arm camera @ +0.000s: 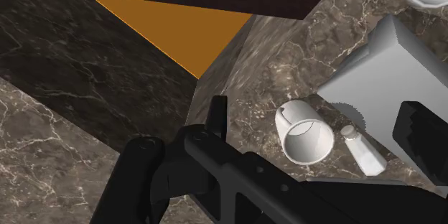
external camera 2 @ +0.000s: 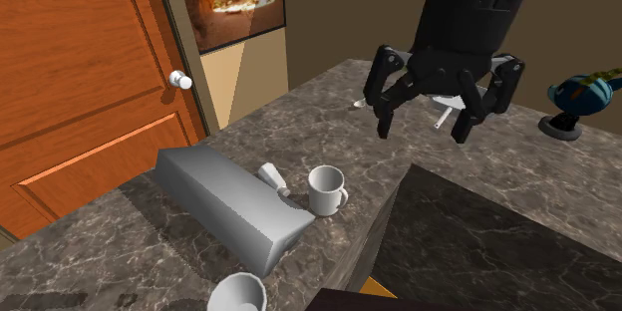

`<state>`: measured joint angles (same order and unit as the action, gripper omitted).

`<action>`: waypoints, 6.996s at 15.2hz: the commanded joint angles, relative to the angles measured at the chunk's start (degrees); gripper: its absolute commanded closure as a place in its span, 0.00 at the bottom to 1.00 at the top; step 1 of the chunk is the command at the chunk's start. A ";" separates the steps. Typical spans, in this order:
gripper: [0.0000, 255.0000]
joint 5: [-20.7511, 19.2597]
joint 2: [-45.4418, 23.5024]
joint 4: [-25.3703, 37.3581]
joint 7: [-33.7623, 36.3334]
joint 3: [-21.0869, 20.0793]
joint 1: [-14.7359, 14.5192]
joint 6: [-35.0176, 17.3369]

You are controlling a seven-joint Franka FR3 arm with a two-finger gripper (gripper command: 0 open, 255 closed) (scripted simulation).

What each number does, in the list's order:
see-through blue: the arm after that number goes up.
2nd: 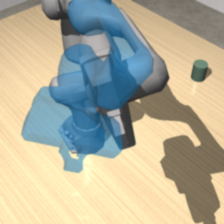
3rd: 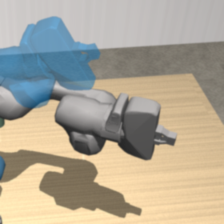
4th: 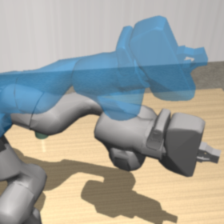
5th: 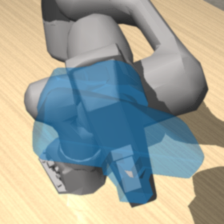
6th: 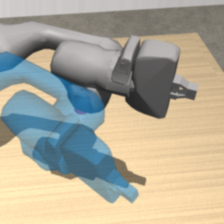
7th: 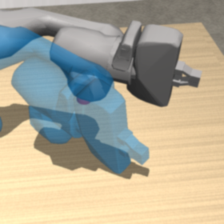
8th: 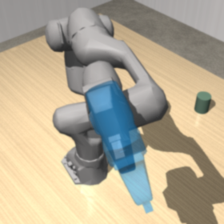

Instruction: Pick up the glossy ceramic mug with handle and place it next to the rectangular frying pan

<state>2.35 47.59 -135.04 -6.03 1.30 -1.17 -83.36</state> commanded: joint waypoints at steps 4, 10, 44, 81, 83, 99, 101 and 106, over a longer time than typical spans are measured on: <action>0.00 1.36 -1.05 -4.09 2.59 -2.59 -0.48 -6.04; 0.00 3.71 -6.02 -10.08 7.73 -7.92 -1.56 -18.77; 1.00 -7.86 -46.44 -9.60 32.22 -23.58 1.04 -61.58; 1.00 -0.03 -31.44 -0.23 25.28 -21.60 -0.32 -38.26; 1.00 0.12 -30.83 0.82 25.07 -21.43 -0.35 -36.64; 1.00 -4.43 -41.32 12.94 9.92 -11.44 7.63 -35.12; 1.00 -4.86 -43.66 15.55 7.81 -10.22 8.75 -34.91; 1.00 -5.54 -50.15 23.29 2.72 -7.53 11.38 -33.84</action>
<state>-3.09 -1.29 -113.53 -2.22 -6.74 9.70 -117.62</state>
